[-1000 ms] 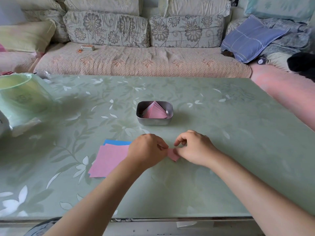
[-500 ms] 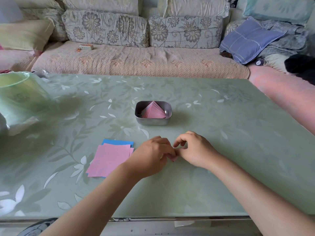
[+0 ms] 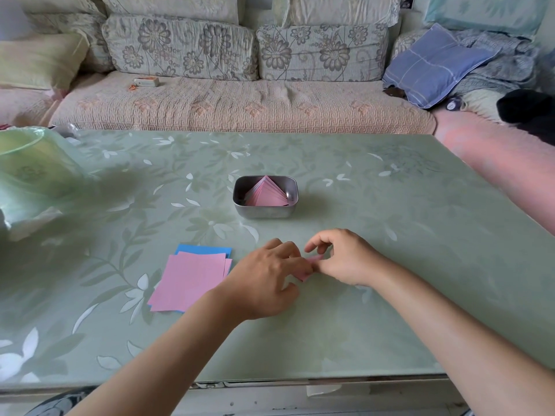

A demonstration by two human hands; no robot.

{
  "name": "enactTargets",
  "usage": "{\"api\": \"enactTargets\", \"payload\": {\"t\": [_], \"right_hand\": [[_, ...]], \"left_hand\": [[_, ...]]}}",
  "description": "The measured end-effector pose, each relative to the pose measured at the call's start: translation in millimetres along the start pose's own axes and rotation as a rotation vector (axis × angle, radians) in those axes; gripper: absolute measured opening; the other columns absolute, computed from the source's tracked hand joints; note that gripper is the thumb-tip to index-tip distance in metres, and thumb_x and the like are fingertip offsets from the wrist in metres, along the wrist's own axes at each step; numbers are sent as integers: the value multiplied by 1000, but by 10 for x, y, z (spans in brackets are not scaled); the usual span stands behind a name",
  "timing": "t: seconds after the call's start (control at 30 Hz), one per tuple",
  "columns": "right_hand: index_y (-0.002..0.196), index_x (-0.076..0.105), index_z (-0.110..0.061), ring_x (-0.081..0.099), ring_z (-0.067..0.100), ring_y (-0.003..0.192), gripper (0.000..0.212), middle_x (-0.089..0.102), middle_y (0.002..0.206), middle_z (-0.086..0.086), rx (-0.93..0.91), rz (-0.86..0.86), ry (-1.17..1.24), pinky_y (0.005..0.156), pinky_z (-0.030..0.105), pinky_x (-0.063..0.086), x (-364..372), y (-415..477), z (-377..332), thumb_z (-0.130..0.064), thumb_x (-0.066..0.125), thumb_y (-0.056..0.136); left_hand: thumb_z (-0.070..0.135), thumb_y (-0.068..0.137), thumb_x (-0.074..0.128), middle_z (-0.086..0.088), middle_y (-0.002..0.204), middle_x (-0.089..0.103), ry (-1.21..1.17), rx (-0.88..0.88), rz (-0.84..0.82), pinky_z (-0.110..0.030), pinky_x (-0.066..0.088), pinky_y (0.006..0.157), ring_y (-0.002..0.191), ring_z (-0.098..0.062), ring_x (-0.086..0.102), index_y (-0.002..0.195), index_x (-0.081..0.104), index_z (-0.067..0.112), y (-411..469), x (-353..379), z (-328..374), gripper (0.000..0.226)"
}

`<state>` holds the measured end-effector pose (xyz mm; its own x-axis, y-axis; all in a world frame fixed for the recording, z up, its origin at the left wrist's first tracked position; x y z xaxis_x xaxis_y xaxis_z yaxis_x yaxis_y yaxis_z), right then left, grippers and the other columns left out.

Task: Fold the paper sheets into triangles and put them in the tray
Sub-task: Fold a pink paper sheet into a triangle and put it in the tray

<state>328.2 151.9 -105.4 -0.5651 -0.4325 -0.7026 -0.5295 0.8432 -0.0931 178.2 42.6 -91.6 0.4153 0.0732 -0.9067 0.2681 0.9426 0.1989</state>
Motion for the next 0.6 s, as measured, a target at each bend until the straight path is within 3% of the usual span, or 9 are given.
{"api": "enactTargets", "payload": {"t": [0.23,0.4,0.6], "right_hand": [[80,70,-37,52,3,57,20,60,80,-12,65,28,-6,53,14,45,-32,52,52,-25,85,74],[75,69,-37,54,6,60,30,61,74,-12,104,64,-58,54,15,45,-41,94,100,-8,67,82],[77,69,-35,58,4,69,37,63,81,-11,112,113,-65,55,14,40,-39,52,78,-5,48,84]], "left_hand": [[31,76,53,7,105,55,24,-23,4,-35,47,80,92,-18,48,107,69,30,-1,20,37,35],[36,77,51,8,106,54,64,-49,-14,-34,46,79,92,-17,46,113,67,33,26,44,52,40],[42,79,46,6,105,51,128,-79,-44,-28,39,86,91,-18,41,129,59,38,65,107,86,52]]}}
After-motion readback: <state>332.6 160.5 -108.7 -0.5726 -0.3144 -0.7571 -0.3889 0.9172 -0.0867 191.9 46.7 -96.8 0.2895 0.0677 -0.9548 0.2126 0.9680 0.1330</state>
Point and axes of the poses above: each hand's wrist, its own y-axis towards the middle knuckle, its own x-axis out of the palm, z = x × y, the point moved 3 cm from there along y, towards the middle knuckle
